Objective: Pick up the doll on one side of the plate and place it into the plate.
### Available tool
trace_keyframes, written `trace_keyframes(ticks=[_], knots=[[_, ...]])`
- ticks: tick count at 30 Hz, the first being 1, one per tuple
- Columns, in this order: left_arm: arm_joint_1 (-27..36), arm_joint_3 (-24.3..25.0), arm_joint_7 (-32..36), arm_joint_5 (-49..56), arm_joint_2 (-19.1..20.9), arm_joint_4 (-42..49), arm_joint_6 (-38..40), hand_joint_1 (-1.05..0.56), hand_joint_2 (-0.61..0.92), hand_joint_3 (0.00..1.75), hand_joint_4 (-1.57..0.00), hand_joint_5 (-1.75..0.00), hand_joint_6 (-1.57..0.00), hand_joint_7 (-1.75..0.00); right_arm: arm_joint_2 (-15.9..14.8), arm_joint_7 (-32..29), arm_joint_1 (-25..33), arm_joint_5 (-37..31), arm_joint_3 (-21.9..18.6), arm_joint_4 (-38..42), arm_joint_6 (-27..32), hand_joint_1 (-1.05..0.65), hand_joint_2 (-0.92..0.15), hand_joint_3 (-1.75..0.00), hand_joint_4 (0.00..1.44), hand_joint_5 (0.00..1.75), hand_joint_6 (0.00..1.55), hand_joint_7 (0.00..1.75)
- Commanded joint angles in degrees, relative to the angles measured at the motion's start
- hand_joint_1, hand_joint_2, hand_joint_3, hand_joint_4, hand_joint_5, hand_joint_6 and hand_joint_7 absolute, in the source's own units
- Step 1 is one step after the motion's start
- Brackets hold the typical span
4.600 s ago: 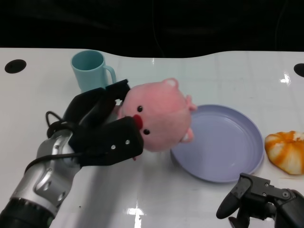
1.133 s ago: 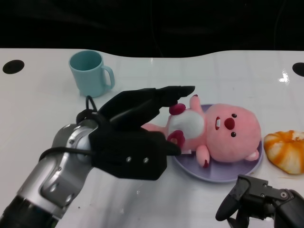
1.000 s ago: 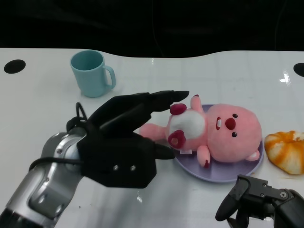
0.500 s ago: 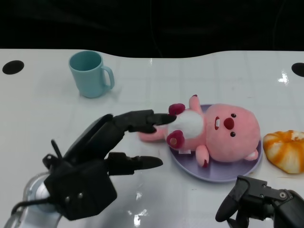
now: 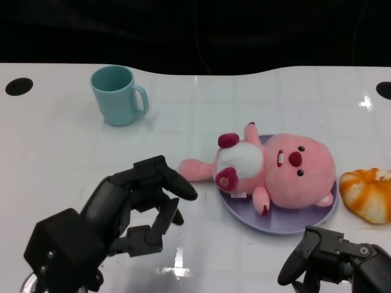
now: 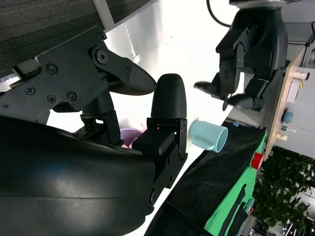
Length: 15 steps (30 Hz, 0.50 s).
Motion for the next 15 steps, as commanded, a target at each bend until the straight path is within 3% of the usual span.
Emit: trace_keyframes(ticks=[1, 9, 15], knots=[[2.1, 1.0, 0.8, -3.1, 0.0, -5.1, 7.4, -0.18, 0.49, 1.32, -0.69, -1.69, -0.65, -1.47, -0.7, 0.1, 0.1, 0.4, -0.7, -0.5, -0.1, -0.23, -0.61, -0.96, 0.63, 1.65, 0.60, 1.30], [4.4, 7.0, 2.8, -17.4, 0.1, -16.4, 31.9, -0.19, 0.47, 1.38, -0.85, -1.75, -0.66, -1.67, -0.6, 0.1, 0.1, 0.5, -0.7, -0.9, 0.4, -0.24, -0.63, -0.93, 0.63, 1.65, 0.59, 1.30], [5.8, 8.8, 2.7, -22.2, 1.4, -19.7, 38.8, -0.18, 0.51, 1.34, -0.84, -1.75, -0.65, -1.68, -0.7, 0.2, -0.2, 0.7, -0.8, -1.0, 0.6, -0.24, -0.63, -0.93, 0.63, 1.65, 0.60, 1.30]])
